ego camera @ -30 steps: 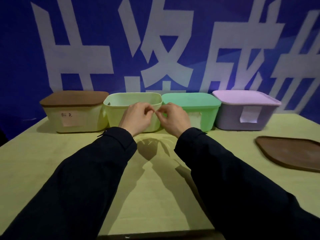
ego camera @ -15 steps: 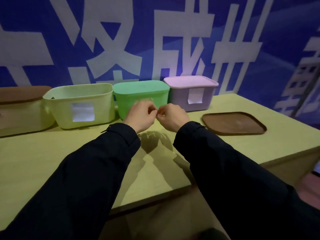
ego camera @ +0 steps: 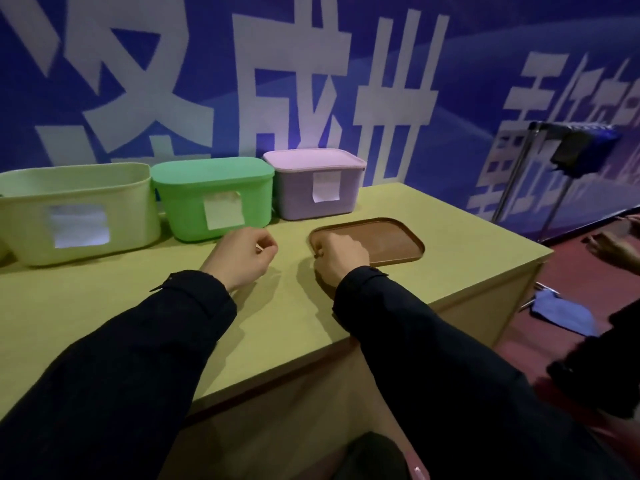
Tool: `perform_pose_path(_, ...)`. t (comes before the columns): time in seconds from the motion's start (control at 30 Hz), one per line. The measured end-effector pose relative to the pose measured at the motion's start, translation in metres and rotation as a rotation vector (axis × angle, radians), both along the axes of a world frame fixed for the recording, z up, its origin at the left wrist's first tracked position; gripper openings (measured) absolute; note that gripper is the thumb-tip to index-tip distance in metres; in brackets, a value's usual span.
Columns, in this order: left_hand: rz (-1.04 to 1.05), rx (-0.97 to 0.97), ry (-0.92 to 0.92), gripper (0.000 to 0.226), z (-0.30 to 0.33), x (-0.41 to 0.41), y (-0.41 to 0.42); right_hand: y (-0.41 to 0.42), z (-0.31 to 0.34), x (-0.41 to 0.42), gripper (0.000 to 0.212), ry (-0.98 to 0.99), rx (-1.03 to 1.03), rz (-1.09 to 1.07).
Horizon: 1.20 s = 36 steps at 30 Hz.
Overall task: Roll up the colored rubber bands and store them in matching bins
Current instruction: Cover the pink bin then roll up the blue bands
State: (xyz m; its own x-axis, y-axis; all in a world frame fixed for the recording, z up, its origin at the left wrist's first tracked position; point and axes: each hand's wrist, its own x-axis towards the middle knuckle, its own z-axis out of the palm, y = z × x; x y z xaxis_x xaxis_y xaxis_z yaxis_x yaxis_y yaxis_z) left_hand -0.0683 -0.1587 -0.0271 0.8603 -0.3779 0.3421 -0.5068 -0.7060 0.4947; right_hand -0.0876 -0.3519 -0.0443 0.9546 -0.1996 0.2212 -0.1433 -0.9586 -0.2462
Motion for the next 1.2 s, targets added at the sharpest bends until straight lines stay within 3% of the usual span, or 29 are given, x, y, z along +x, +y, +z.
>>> perform_pose_path(0.07, 0.013, 0.032, 0.039, 0.02, -0.004, -0.002, 0.01, 0.021, 0.007, -0.005, 0.013, -0.124, 0.09, 0.073)
perform_pose_path(0.17, 0.042, 0.021, 0.251, 0.033, -0.015, 0.001, 0.028, 0.052, 0.04, -0.017, 0.013, -0.406, 0.439, 0.199)
perform_pose_path(0.23, 0.094, -0.22, 0.471, 0.043, -0.021, 0.003, 0.038, 0.071, 0.069, -0.03, 0.017, -0.497, 0.64, 0.286)
perform_pose_path(0.37, 0.26, -0.941, 0.825, 0.068, -0.015, -0.008, 0.058, 0.098, 0.123, -0.062, 0.016, -0.556, 1.17, 0.431)
perform_pose_path(0.43, 0.173, -1.164, 0.978, 0.082, -0.013, -0.018, 0.074, 0.103, 0.144, -0.069, 0.016, -0.534, 1.511, 0.516)
perform_pose_path(0.5, -0.029, -1.348, 1.07, 0.075, -0.013, -0.031, 0.09, 0.107, 0.156, -0.067, 0.021, -0.499, 1.773, 0.556)
perform_pose_path(0.57, -0.063, -1.456, 0.998, 0.05, -0.008, -0.04, 0.102, 0.114, 0.159, -0.058, 0.023, -0.486, 1.923, 0.566)
perform_pose_path(0.67, 0.073, -1.538, 0.733, 0.035, 0.005, -0.038, 0.122, 0.128, 0.153, -0.041, 0.018, -0.611, 1.814, 0.443)
perform_pose_path(0.73, 0.147, -1.566, 0.591, 0.036, 0.014, -0.028, 0.145, 0.139, 0.144, -0.025, 0.032, -0.687, 1.62, 0.393)
perform_pose_path(0.87, 0.382, -1.56, 0.315, 0.043, 0.04, -0.011, 0.199, 0.164, 0.119, 0.019, 0.025, -0.59, 1.321, 0.343)
perform_pose_path(0.97, 0.485, -1.593, 0.264, 0.028, 0.062, 0.001, 0.238, 0.191, 0.101, 0.047, 0.019, -0.525, 1.128, 0.389)
perform_pose_path(1.07, 0.408, -1.595, 0.21, 0.022, 0.082, 0.013, 0.266, 0.216, 0.091, 0.073, 0.019, -0.484, 1.028, 0.419)
perform_pose_path(1.2, 0.405, -1.346, 0.155, 0.051, 0.093, 0.032, 0.285, 0.236, 0.088, 0.1, 0.022, -0.47, 0.901, 0.402)
